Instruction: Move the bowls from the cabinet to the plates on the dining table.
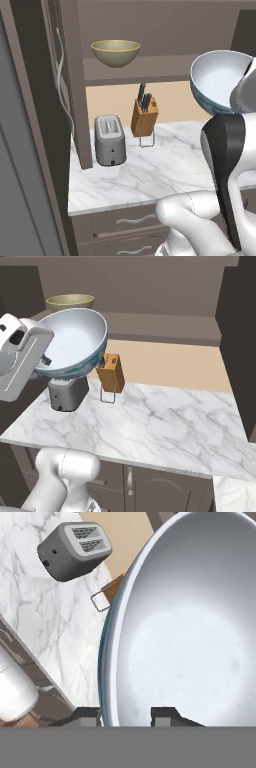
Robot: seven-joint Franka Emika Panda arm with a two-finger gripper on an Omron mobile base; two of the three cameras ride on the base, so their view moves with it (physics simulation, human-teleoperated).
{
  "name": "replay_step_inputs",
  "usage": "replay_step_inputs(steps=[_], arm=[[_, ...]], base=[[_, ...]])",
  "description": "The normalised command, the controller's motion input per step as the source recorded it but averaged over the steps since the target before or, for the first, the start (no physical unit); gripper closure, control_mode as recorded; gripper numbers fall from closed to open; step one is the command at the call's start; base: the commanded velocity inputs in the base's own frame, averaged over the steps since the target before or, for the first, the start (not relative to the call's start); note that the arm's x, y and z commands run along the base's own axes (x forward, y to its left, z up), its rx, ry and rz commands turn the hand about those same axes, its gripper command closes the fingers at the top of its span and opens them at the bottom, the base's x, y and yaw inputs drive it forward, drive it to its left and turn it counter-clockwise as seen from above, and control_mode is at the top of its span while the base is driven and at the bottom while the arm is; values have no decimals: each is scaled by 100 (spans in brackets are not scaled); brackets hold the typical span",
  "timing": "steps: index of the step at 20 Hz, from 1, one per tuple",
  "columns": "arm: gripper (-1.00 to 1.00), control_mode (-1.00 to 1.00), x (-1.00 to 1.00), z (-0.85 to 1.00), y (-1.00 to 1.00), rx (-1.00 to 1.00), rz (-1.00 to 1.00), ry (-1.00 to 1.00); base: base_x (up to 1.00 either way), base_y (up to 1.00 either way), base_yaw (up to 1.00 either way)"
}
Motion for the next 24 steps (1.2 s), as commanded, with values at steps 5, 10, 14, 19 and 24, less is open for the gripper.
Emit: replay_step_inputs(steps=[5, 10, 14, 19, 24], arm=[[100, -100, 0, 0, 7, 0, 10, 1], [100, -100, 0, 0, 4, 0, 6, 0], [100, -100, 1, -1, 6, 0, 5, 3], [100, -100, 14, -8, 7, 0, 4, 7], [100, -100, 16, -6, 4, 0, 4, 6]], base=[[0, 0, 0], [0, 0, 0], [0, 0, 0], [0, 0, 0], [0, 0, 0]])
